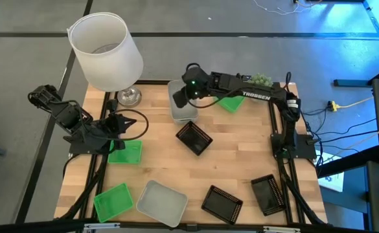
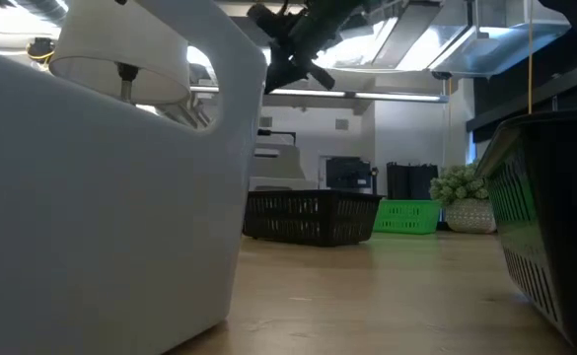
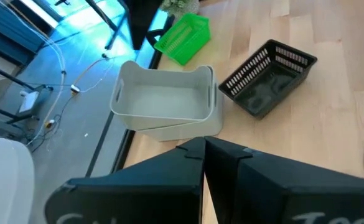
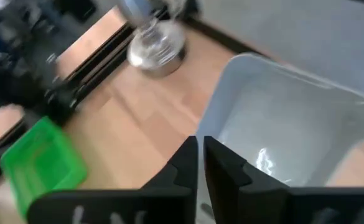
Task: Stack baskets by color
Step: Stack the middle gray bin on the top gray bin
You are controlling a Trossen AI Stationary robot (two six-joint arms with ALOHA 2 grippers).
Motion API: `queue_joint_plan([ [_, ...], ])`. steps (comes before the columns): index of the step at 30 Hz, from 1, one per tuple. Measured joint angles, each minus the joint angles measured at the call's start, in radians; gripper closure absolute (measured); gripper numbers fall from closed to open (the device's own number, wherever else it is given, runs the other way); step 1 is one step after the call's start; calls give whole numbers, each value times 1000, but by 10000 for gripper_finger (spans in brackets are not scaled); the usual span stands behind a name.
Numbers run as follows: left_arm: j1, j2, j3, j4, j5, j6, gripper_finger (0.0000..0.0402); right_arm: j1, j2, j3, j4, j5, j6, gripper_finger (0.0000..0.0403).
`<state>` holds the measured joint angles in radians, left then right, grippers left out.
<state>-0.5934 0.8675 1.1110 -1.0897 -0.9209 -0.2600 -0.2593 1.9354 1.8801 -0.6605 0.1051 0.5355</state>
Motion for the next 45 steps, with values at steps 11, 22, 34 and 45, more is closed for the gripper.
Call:
queue_joint_plan([
  [11,33,0,0,0,-109,-265,401,-42,0,0,-53,-66,-482,270],
  [22,133,0,0,-1,-109,-457,401,-122,0,0,-99,-122,-825,259],
  [34,234,0,0,-2,-110,-440,401,-215,0,-3,-103,-204,-935,264],
  [45,299,0,0,-2,-108,-410,401,-244,95,-4,3,-117,-1165,264],
])
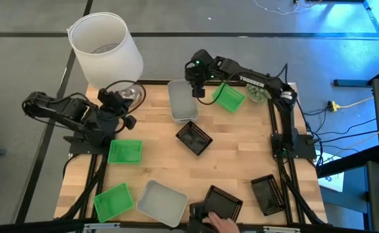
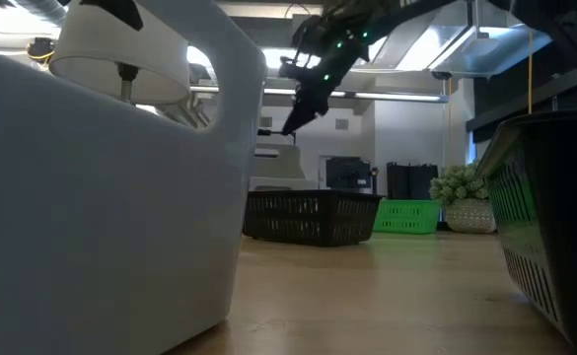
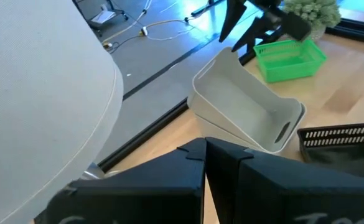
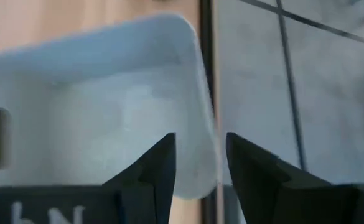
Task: Stack baskets by color
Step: Stack the middle gray bin on the top gray bin
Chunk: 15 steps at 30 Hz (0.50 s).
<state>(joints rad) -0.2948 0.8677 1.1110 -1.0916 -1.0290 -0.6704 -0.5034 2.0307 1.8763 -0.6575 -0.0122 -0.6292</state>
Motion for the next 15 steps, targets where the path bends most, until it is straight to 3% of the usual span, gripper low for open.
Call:
queue_joint_plan([
  [4,17,0,0,0,1,0,401,0,34,0,9,86,-5,264],
  [15,25,0,0,0,2,1,401,-7,94,-1,64,90,-9,281],
])
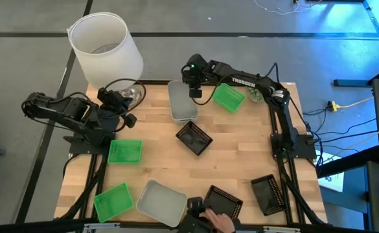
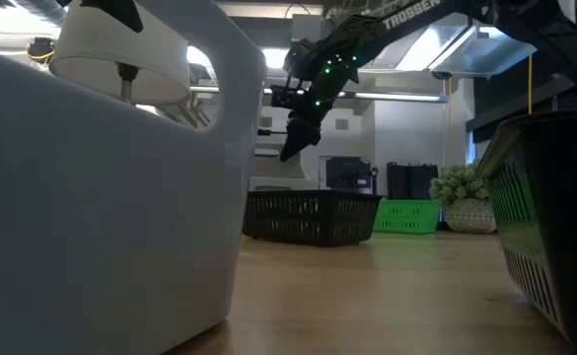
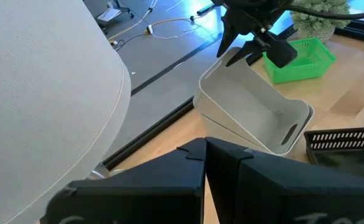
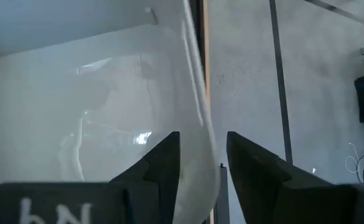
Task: Stack baskets by color
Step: Stack the middle gray bin on the top gray bin
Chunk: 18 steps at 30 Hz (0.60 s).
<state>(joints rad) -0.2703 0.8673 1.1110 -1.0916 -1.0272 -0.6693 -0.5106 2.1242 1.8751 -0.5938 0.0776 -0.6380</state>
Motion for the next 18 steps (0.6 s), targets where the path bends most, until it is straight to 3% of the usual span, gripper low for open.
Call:
queue_joint_plan([
  [6,0,0,0,0,0,0,401,0,-1,10,-15,0,18,386],
  [18,0,0,0,0,0,0,401,-23,-2,192,-133,-83,76,400],
])
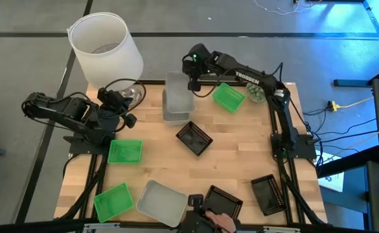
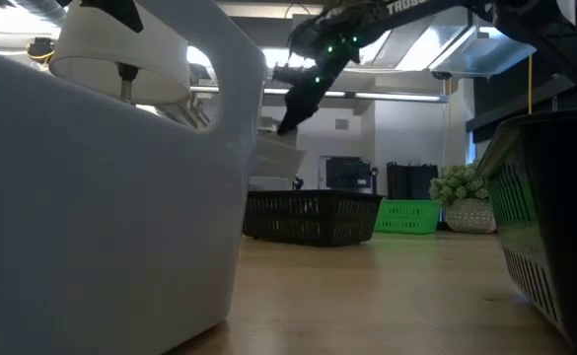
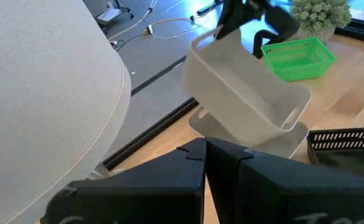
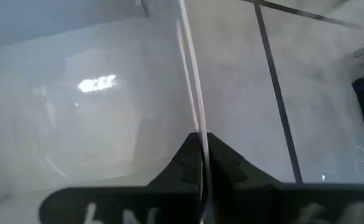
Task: Stack baskets by color
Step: Stack the middle gray bin on the top gray bin
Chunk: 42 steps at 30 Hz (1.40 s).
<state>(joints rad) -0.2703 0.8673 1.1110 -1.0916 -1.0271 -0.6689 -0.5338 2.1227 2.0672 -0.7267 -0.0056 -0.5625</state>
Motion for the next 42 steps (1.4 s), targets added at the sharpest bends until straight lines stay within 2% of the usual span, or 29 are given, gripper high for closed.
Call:
queue_joint_plan([
  [5,0,0,0,0,0,0,401,-15,0,106,-105,-121,33,401],
  [11,0,0,0,0,0,0,401,-26,7,118,-139,-200,174,401],
  [24,0,0,0,0,0,0,401,-25,128,116,-144,-186,187,403],
  [36,0,0,0,0,0,0,401,-26,174,116,-173,-153,162,403],
  [42,0,0,0,0,0,0,401,-26,176,116,-191,-153,163,376],
])
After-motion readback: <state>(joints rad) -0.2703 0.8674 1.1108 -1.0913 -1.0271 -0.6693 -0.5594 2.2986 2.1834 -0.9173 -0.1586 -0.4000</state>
